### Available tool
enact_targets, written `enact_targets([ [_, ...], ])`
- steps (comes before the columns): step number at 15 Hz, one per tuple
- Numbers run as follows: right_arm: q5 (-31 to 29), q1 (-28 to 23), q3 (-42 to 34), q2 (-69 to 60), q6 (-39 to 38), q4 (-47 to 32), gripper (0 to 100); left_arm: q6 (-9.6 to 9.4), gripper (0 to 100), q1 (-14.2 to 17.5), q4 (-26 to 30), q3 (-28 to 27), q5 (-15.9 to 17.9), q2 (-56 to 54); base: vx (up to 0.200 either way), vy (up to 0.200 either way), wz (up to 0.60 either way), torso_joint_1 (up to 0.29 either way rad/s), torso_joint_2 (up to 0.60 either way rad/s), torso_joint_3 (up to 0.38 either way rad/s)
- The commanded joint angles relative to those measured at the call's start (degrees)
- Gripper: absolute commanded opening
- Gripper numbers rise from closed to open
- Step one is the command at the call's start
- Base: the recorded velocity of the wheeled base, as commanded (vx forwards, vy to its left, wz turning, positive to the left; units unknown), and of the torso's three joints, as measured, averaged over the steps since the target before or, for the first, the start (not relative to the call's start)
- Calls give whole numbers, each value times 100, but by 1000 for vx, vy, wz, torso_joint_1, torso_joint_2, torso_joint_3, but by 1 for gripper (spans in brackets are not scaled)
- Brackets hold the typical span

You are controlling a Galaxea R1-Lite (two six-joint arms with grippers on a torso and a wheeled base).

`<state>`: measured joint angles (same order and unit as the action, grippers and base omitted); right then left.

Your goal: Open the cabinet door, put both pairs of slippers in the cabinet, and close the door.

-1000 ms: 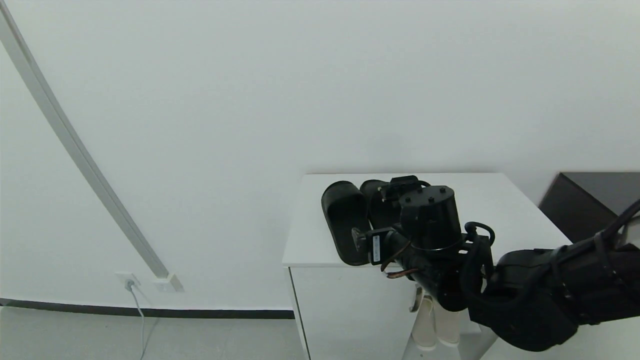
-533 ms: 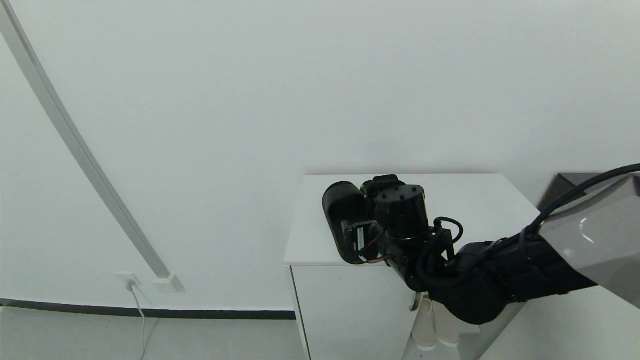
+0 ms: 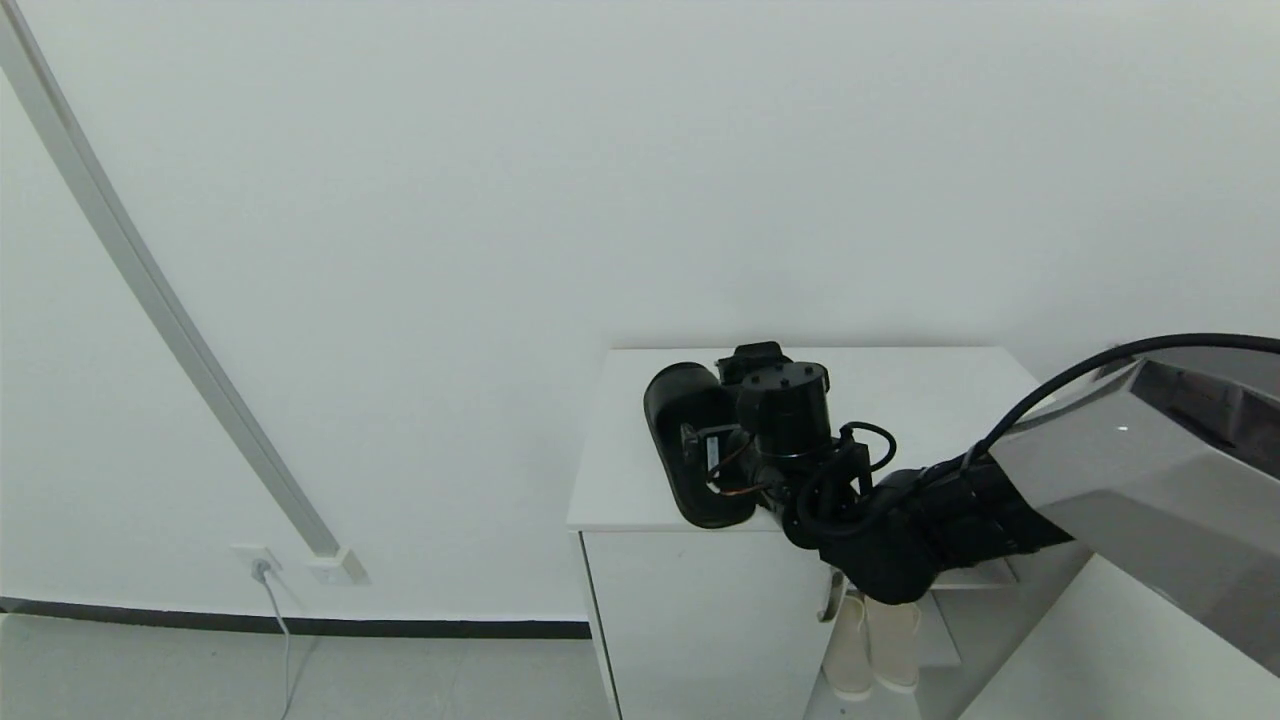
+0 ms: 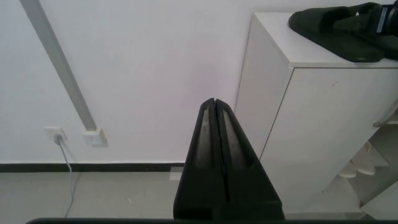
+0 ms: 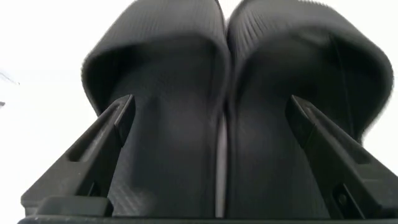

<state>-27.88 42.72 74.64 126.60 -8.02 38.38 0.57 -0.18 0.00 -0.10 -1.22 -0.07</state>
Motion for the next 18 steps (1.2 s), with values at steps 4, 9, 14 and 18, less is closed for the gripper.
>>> enact_targets([
  [4, -16, -35, 270, 304, 37, 3, 100, 4, 0, 1, 0, 1, -10, 7, 0, 0, 0, 0, 0, 0],
  [9, -33, -44, 332, 348, 37, 82, 0, 13, 0, 1, 0, 1, -10, 7, 0, 0, 0, 0, 0, 0],
  [14, -51, -9, 173, 23, 81, 82, 0, 13, 0, 1, 0, 1, -10, 7, 0, 0, 0, 0, 0, 0],
  [18, 2, 88, -556, -707, 73, 82, 0, 13, 0, 1, 0, 1, -10, 7, 0, 0, 0, 0, 0, 0],
])
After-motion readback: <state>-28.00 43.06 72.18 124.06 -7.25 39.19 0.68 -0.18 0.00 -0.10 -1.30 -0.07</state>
